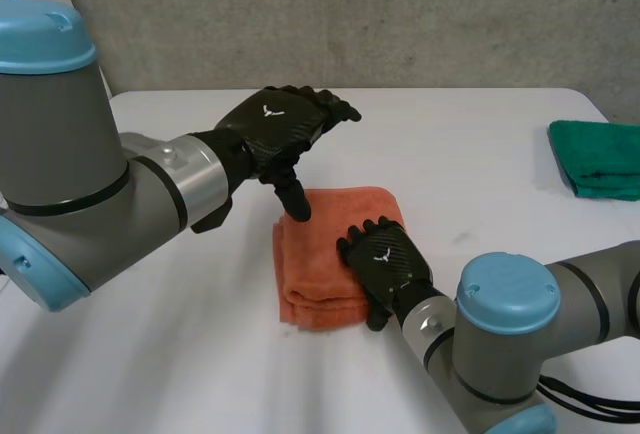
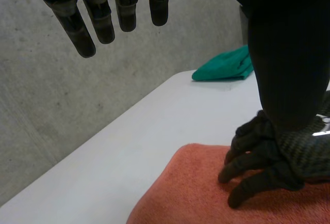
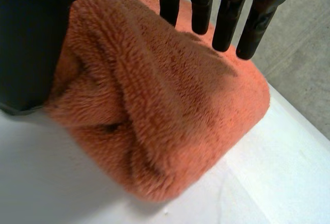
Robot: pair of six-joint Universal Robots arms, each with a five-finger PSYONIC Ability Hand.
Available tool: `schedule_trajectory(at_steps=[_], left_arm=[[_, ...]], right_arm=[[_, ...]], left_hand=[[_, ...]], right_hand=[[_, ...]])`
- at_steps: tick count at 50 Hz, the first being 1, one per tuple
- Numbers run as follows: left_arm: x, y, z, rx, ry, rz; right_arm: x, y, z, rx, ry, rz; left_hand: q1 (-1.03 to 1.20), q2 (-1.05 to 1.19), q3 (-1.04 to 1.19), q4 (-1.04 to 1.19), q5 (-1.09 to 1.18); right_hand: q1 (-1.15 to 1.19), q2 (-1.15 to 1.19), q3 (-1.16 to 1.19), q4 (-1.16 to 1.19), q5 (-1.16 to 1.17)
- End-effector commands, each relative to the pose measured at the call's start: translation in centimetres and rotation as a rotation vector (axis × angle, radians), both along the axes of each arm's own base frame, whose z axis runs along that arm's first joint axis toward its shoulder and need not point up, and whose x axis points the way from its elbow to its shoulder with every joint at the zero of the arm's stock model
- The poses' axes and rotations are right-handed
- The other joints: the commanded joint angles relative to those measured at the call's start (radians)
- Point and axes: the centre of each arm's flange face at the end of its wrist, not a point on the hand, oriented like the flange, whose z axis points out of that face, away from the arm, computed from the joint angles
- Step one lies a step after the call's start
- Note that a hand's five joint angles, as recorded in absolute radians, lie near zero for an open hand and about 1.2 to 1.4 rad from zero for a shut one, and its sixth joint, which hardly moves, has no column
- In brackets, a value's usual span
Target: Fold the laundry.
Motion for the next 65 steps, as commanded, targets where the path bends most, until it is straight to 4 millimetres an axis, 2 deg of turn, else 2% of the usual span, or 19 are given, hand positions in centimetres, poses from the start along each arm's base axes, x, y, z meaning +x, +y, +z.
schedule_trajectory(at_steps=[1,11,17,21,26,31,32,36,37,40,41,44,45,49,53,56,59,63,65], left_arm=[[0.2,-0.1,-0.4,0.008,-0.003,0.007],[0.2,0.0,-0.6,0.014,-0.004,0.006],[0.3,0.1,-1.0,0.026,-0.011,0.006],[0.2,0.1,-1.2,0.023,-0.009,0.004],[0.2,0.1,-1.3,0.024,-0.005,0.007],[0.2,0.1,-1.3,0.033,0.002,0.009],[0.2,0.1,-1.3,0.033,0.002,0.009],[0.5,-0.2,-1.3,0.033,0.002,0.018],[0.5,-0.3,-1.3,0.033,0.002,0.021],[0.7,-0.5,-1.3,0.033,0.002,0.027],[0.7,-0.5,-1.3,0.034,0.001,0.029],[0.8,-0.6,-1.4,0.035,0.0,0.032],[0.9,-0.7,-1.5,0.039,-0.002,0.035],[0.9,-0.6,-1.7,0.041,-0.003,0.033],[0.9,-0.6,-2.1,0.046,-0.002,0.034],[0.8,-0.6,-2.1,0.043,0.003,0.033],[0.8,-0.6,-2.2,0.047,0.008,0.034],[0.8,-0.7,-2.2,0.048,0.012,0.037],[0.9,-0.7,-2.2,0.049,0.013,0.039]], right_arm=[[0.8,-1.2,0.1,-0.035,-0.004,0.005],[2.3,-3.2,0.4,-0.075,-0.033,-0.001],[3.1,-4.3,1.2,-0.106,-0.062,0.0],[3.5,-4.9,1.0,-0.113,-0.066,0.004],[4.0,-5.5,0.4,-0.091,-0.052,0.005],[3.5,-6.0,0.8,-0.059,-0.031,-0.01],[3.2,-6.2,0.9,-0.054,-0.027,-0.017],[0.2,-9.2,1.5,-0.039,-0.015,-0.104],[-1.2,-10.4,2.0,-0.04,-0.012,-0.135],[-3.4,-12.2,2.7,-0.047,-0.007,-0.17],[-5.1,-13.4,2.9,-0.056,0.008,-0.189],[-7.7,-15.2,3.1,-0.081,0.047,-0.215],[-9.3,-16.3,3.3,-0.107,0.08,-0.232],[-11.9,-18.3,3.6,-0.173,0.153,-0.239],[-13.1,-20.0,3.9,-0.235,0.189,-0.216],[-13.0,-21.1,4.4,-0.271,0.168,-0.19],[-13.1,-23.1,6.6,-0.345,0.121,-0.194],[-13.5,-26.9,11.1,-0.468,-0.018,-0.236],[-13.6,-28.1,12.8,-0.513,-0.07,-0.252]], left_hand=[[0.031,0.02,0.012,0.018,0.0],[0.031,0.02,0.012,0.018,0.0],[0.031,0.02,0.012,0.018,0.0],[0.031,0.02,0.012,0.018,0.0],[0.031,0.02,0.012,0.018,0.0],[0.031,0.02,0.012,0.018,0.0],[0.031,0.02,0.012,0.018,0.0],[0.031,0.02,0.012,0.018,0.0],[0.031,0.02,0.012,0.018,0.0],[0.031,0.02,0.012,0.018,0.0],[0.031,0.02,0.012,0.018,0.0],[0.031,0.02,0.012,0.018,0.0],[0.031,0.02,0.012,0.018,0.0],[0.031,0.02,0.012,0.018,0.0],[0.031,0.02,0.012,0.018,0.0],[0.031,0.02,0.012,0.018,0.0],[0.031,0.02,0.012,0.018,0.0],[0.034,0.023,0.015,0.021,0.003],[0.034,0.023,0.015,0.021,0.003]], right_hand=[[0.228,0.196,0.183,0.189,0.173],[0.357,0.325,0.312,0.318,0.302],[0.439,0.407,0.394,0.4,0.384],[0.697,0.665,0.652,0.658,0.642],[1.16,1.128,1.116,1.121,1.105],[1.178,1.146,1.133,1.139,1.123],[1.178,1.146,1.133,1.139,1.123],[1.178,1.146,1.133,1.139,1.123],[1.178,1.146,1.133,1.139,1.123],[1.178,1.146,1.133,1.139,1.123],[1.178,1.146,1.133,1.139,1.123],[1.178,1.146,1.133,1.139,1.123],[1.178,1.146,1.133,1.139,1.123],[1.178,1.146,1.133,1.139,1.123],[1.178,1.146,1.133,1.139,1.123],[1.178,1.146,1.133,1.139,1.123],[1.178,1.146,1.133,1.139,1.123],[1.178,1.146,1.133,1.139,1.123],[1.178,1.146,1.133,1.139,1.123]])
